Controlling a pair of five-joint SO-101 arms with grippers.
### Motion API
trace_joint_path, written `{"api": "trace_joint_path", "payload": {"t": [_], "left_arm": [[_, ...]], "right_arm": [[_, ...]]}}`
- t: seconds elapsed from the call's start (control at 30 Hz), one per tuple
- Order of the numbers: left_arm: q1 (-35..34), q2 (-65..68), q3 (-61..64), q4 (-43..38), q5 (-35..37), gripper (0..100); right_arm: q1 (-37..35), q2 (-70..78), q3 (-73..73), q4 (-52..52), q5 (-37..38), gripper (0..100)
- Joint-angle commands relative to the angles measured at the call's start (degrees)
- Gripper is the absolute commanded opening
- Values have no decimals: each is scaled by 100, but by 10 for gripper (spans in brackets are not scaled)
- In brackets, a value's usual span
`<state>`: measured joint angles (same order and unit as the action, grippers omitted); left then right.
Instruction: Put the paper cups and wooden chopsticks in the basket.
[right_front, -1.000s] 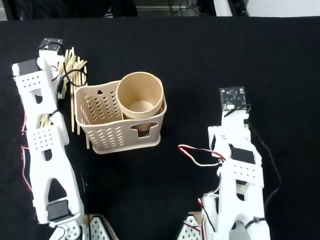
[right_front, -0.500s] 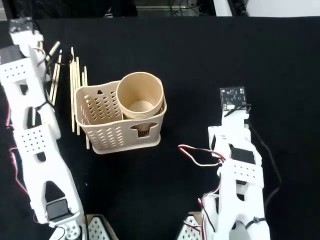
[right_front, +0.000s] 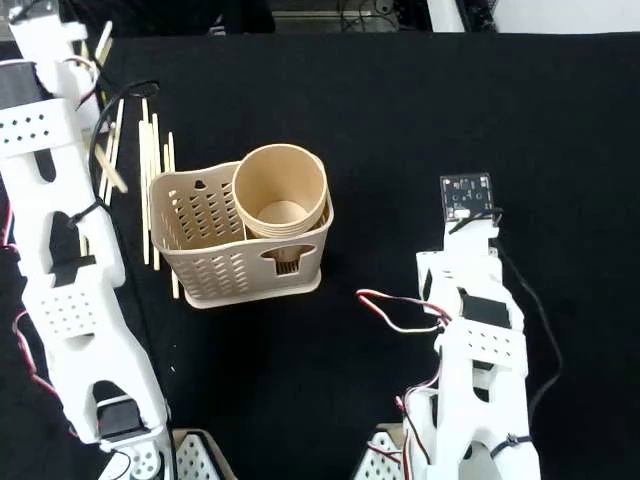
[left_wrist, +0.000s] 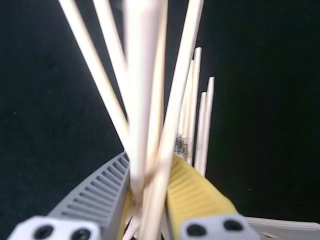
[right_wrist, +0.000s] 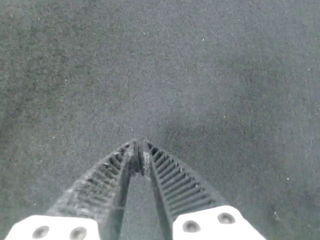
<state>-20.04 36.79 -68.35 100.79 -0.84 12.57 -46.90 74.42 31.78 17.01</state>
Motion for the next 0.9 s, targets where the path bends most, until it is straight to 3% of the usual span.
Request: {"api": "trace_joint_path", "payload": {"t": [0.0,0.23,0.63,0.87], "left_arm": [[171,-484,-22,-79,299,29],[119,-642,13,26,976,29],[127,-2242,2774,-18,967,29],[136,-3112,2818,-185,967,29]], "right_arm": [[62,-92,-13,-97,-53,14],[62,-92,-13,-97,-53,14],[-88,-127,127,-255,-26,14],[-88,-127,127,-246,-26,13]]}}
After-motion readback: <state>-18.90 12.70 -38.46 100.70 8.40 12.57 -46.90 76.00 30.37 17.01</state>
